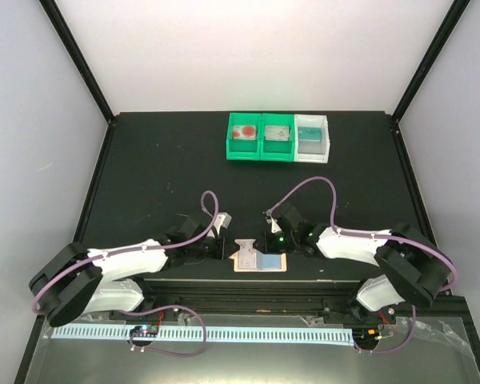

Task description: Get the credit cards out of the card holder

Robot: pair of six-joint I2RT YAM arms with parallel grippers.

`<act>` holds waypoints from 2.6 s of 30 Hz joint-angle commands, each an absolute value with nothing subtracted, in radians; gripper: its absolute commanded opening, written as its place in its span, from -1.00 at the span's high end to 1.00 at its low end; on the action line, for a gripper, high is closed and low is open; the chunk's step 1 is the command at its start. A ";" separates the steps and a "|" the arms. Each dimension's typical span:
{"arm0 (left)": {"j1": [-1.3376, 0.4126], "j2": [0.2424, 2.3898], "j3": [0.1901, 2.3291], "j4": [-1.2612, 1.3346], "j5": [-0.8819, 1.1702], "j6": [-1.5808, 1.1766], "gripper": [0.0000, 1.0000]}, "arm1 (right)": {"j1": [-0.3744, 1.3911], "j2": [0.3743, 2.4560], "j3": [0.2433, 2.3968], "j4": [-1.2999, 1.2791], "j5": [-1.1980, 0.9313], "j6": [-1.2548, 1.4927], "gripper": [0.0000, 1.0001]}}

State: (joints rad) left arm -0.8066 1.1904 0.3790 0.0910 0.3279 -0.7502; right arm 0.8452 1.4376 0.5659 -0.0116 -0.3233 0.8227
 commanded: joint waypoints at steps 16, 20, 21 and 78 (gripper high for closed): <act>-0.810 1.429 0.373 0.242 0.397 -0.714 0.97 | 0.856 1.504 0.520 0.075 -0.310 0.847 0.62; -0.810 1.442 0.358 0.252 0.399 -0.716 0.97 | 0.857 1.519 0.520 0.103 -0.332 0.849 0.62; -0.810 1.443 0.356 0.253 0.398 -0.717 0.97 | 0.856 1.522 0.519 0.109 -0.338 0.850 0.62; -0.834 1.427 0.362 0.165 0.347 -0.701 0.97 | 0.853 1.485 0.466 0.224 -0.353 0.894 0.98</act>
State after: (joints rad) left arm -0.8181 1.3987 0.3641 0.1894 0.3702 -0.7166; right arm 0.8455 1.5150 0.4667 0.2028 -0.3401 0.9009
